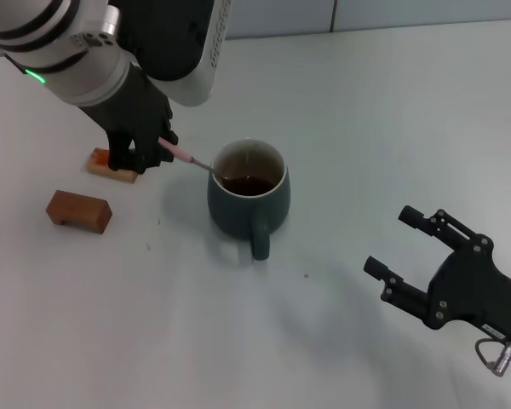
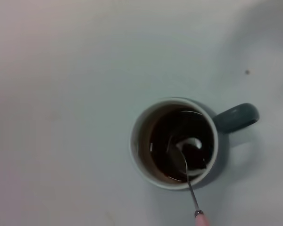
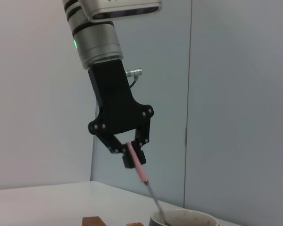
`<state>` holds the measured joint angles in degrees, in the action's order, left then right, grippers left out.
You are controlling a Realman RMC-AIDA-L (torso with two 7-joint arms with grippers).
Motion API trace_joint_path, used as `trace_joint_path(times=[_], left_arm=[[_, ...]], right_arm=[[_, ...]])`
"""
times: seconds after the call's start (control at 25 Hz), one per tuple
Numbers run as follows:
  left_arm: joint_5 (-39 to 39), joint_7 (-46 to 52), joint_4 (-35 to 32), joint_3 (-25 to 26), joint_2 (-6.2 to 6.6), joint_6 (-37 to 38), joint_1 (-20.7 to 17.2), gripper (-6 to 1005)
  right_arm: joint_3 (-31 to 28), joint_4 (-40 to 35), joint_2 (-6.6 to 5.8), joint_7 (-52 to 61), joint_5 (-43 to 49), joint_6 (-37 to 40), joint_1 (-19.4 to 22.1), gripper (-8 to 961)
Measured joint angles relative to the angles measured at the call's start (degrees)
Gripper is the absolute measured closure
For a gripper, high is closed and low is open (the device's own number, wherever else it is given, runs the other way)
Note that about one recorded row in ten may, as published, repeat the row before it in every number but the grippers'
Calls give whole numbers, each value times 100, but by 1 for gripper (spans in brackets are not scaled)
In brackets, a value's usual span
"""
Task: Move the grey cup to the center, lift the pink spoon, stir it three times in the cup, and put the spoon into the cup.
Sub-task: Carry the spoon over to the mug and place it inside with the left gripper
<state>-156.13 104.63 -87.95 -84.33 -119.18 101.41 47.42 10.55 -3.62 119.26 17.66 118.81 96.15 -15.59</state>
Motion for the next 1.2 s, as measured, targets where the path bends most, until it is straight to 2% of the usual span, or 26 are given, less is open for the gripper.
trace_joint_path(times=[0.52, 0.84, 1.2], left_arm=[[392, -55, 31, -241, 1, -377, 149, 873], [416, -30, -48, -344, 0, -198, 82, 873], [135, -7, -132, -171, 13, 33, 33, 873]], right_arm=[[0, 18, 0, 0, 9, -9, -9, 192], [10, 20, 0, 0, 11, -15, 2, 191], [23, 20, 9, 0, 28, -35, -27, 192]])
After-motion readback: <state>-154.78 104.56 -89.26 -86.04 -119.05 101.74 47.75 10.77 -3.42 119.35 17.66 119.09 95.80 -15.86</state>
